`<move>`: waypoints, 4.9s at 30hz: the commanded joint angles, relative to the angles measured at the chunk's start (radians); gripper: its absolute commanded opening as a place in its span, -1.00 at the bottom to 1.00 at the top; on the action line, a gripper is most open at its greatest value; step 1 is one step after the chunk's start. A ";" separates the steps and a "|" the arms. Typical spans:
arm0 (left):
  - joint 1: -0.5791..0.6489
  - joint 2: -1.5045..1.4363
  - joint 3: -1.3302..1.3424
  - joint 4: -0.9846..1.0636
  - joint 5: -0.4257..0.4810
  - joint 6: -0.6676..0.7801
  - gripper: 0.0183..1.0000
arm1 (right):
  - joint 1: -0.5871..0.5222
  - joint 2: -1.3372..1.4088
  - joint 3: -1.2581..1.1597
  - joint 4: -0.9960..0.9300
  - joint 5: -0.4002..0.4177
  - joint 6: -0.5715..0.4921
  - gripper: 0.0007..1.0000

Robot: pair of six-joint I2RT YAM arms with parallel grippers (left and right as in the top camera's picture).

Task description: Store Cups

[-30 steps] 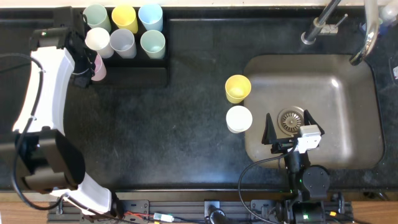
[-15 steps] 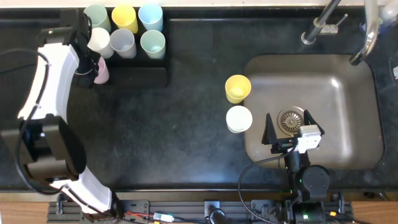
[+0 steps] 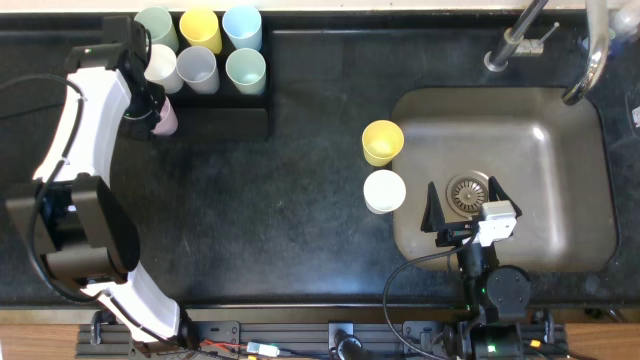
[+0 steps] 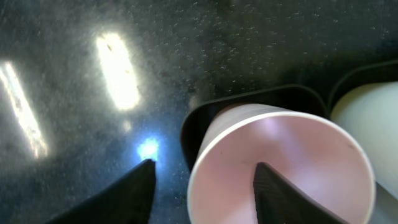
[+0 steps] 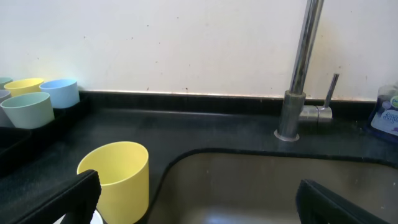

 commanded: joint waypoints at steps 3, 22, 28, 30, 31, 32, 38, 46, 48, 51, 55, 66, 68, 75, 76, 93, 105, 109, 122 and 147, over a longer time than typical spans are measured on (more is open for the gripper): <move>-0.011 -0.160 -0.009 -0.038 -0.071 0.022 0.45 | -0.006 -0.010 -0.013 0.006 0.005 0.004 1.00; -0.697 -0.161 0.248 -0.085 0.097 0.300 1.00 | -0.006 -0.010 -0.013 0.006 0.005 0.004 1.00; -0.838 0.002 0.308 -0.093 0.158 0.309 1.00 | -0.006 -0.010 -0.013 0.006 0.005 0.004 1.00; -0.863 0.045 0.315 -0.091 0.169 0.312 0.99 | -0.006 -0.010 -0.013 0.006 0.005 0.004 1.00; -0.871 0.061 0.317 -0.088 0.167 0.316 0.98 | -0.006 -0.010 -0.013 0.006 0.005 0.005 0.99; -0.877 0.077 0.317 -0.077 0.166 0.331 0.98 | -0.006 -0.010 -0.013 0.006 0.005 0.004 0.99; -0.879 0.152 0.317 -0.024 0.154 0.360 0.95 | -0.006 -0.010 -0.013 0.006 0.005 0.004 1.00; -0.879 0.215 0.317 0.019 0.153 0.361 0.72 | -0.006 -0.010 -0.013 0.006 0.005 0.004 1.00; -0.879 0.228 0.317 0.034 0.139 0.360 0.58 | -0.006 -0.010 -0.013 0.006 0.005 0.004 0.99; -0.879 0.238 0.317 0.048 0.132 0.361 0.33 | -0.006 -0.010 -0.013 0.006 0.005 0.004 0.99; -0.877 0.246 0.317 0.059 0.148 0.361 0.00 | -0.006 -0.010 -0.013 0.006 0.005 0.004 1.00; -0.875 0.249 0.317 0.076 0.156 0.358 -0.97 | -0.006 -0.010 -0.013 0.006 0.005 0.004 1.00; -0.867 0.238 0.317 0.076 0.151 0.351 -0.97 | -0.006 -0.010 -0.013 0.006 0.005 0.004 1.00; -0.771 0.045 0.314 0.029 -0.045 0.262 -0.97 | -0.006 -0.010 -0.013 0.006 0.005 0.004 1.00; -0.746 0.014 0.314 0.011 -0.067 0.244 -0.97 | -0.006 -0.010 -0.013 0.006 0.005 0.004 1.00; -0.252 -0.222 0.027 -0.142 -0.015 -0.352 -0.96 | -0.006 -0.010 -0.013 0.006 0.005 0.004 1.00; -0.232 -0.203 -0.071 -0.066 0.036 -0.455 -0.97 | -0.006 -0.010 -0.013 0.006 0.005 0.004 1.00; -0.232 -0.168 -0.071 -0.050 0.035 -0.455 -0.97 | -0.006 -0.010 -0.013 0.006 0.005 0.004 1.00; -0.217 -0.103 -0.071 -0.047 -0.003 -0.491 -0.97 | -0.006 -0.010 -0.013 0.006 0.005 0.004 0.99; -0.211 -0.007 -0.071 0.002 -0.004 -0.491 -0.50 | -0.006 -0.010 -0.013 0.006 0.005 0.004 0.99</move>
